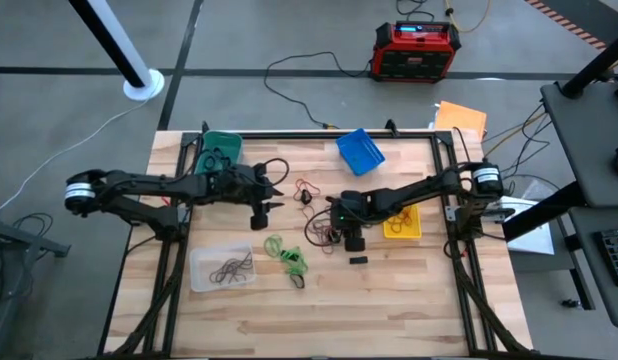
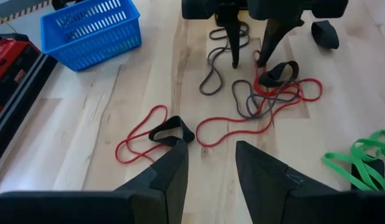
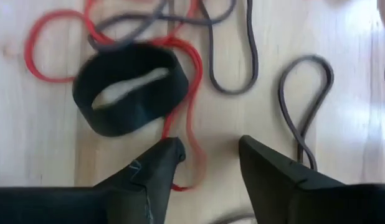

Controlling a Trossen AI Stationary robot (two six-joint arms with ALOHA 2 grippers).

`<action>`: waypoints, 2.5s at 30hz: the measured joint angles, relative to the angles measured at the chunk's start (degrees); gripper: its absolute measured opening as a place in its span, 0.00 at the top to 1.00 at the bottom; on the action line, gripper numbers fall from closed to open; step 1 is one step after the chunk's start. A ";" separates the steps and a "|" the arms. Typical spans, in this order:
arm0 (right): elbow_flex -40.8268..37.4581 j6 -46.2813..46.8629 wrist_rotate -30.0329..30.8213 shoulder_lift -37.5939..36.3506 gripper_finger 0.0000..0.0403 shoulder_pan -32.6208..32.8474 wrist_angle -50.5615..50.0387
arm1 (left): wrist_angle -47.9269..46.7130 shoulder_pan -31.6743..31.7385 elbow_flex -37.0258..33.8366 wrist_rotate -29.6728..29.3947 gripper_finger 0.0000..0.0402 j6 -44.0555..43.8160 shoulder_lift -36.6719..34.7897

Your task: Sort rubber bands into baskets

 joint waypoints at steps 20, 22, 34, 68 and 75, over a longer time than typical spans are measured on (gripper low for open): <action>0.22 -1.48 -3.08 3.73 0.97 0.19 2.72 | 1.90 0.02 0.00 0.00 0.70 0.00 2.32; 0.17 -1.24 -2.71 2.84 0.97 0.22 2.98 | 2.02 0.00 0.00 0.00 0.70 0.00 2.32; -0.42 -0.49 0.64 -8.72 0.98 0.47 3.38 | 2.00 0.02 0.00 0.00 0.70 -0.57 2.32; -3.88 4.63 24.61 -39.62 0.98 3.85 -6.86 | 2.43 0.00 0.00 0.00 0.70 -1.70 2.30; -1.34 36.05 31.14 -40.69 0.98 3.85 -34.15 | 5.09 0.00 0.02 0.02 0.70 -2.01 2.28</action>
